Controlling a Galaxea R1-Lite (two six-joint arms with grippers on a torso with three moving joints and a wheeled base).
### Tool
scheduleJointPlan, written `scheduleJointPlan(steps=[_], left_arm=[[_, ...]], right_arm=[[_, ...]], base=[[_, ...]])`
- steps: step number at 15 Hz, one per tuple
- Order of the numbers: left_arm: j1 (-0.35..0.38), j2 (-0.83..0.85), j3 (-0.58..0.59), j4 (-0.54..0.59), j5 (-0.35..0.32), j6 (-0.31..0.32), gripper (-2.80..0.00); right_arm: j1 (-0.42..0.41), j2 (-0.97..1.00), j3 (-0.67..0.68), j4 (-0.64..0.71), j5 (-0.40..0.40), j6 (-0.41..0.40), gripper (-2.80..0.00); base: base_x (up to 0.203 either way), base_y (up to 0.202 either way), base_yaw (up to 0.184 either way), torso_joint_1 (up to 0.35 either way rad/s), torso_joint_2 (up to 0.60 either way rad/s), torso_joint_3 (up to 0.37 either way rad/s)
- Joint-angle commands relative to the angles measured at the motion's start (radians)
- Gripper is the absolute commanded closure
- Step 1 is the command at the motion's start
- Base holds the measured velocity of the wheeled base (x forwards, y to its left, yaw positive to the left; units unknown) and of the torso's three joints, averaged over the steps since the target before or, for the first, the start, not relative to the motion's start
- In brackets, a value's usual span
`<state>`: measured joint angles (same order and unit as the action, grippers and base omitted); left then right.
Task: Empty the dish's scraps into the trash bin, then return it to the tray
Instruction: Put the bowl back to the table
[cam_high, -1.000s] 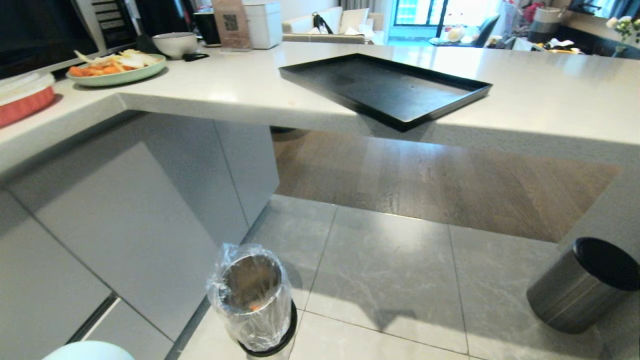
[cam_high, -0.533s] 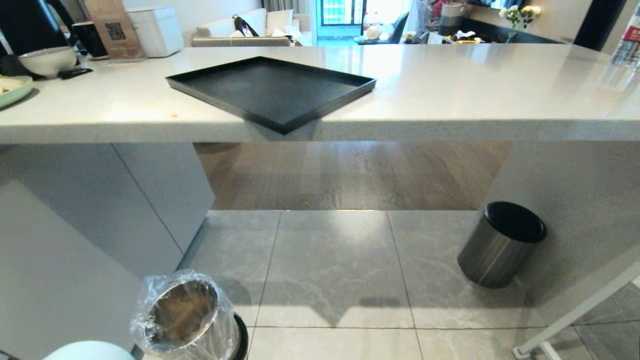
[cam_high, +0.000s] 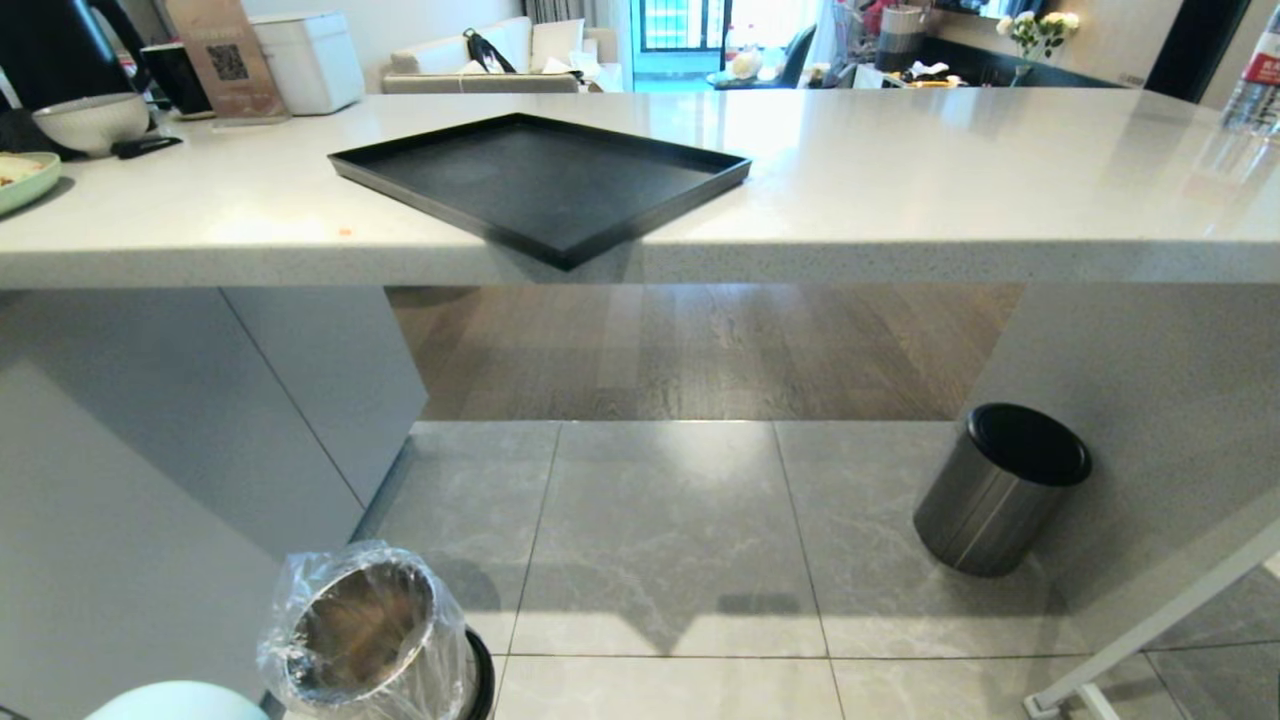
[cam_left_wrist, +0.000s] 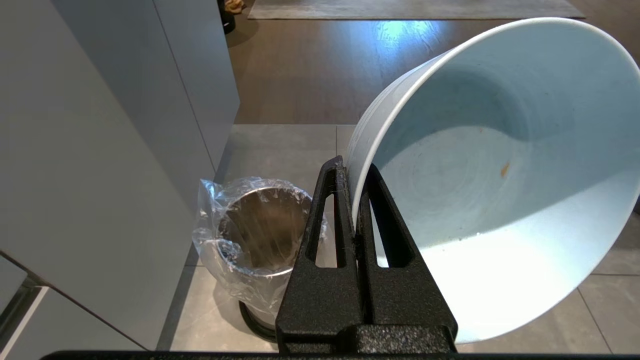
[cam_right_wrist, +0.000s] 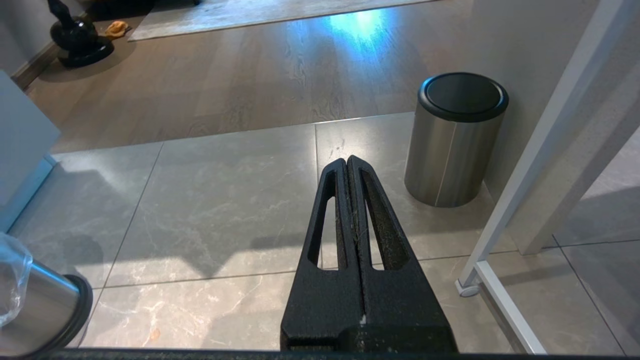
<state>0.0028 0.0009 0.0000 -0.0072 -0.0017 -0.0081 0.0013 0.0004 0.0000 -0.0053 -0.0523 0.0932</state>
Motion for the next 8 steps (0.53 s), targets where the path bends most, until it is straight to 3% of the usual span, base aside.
scheduleJointPlan(steps=[1,8], left_arm=[[0.000,0.001,0.000,0.000,0.000,-0.001,0.00],[0.000,0.001,0.000,0.000,0.000,0.000,0.00]], right_arm=[[0.000,0.000,0.000,-0.001,0.000,0.000,0.00],[0.000,0.000,0.000,-0.001,0.000,0.000,0.00]], base=[[0.000,0.000,0.000,0.000,0.00,0.000],[0.000,0.000,0.000,0.000,0.00,0.000]])
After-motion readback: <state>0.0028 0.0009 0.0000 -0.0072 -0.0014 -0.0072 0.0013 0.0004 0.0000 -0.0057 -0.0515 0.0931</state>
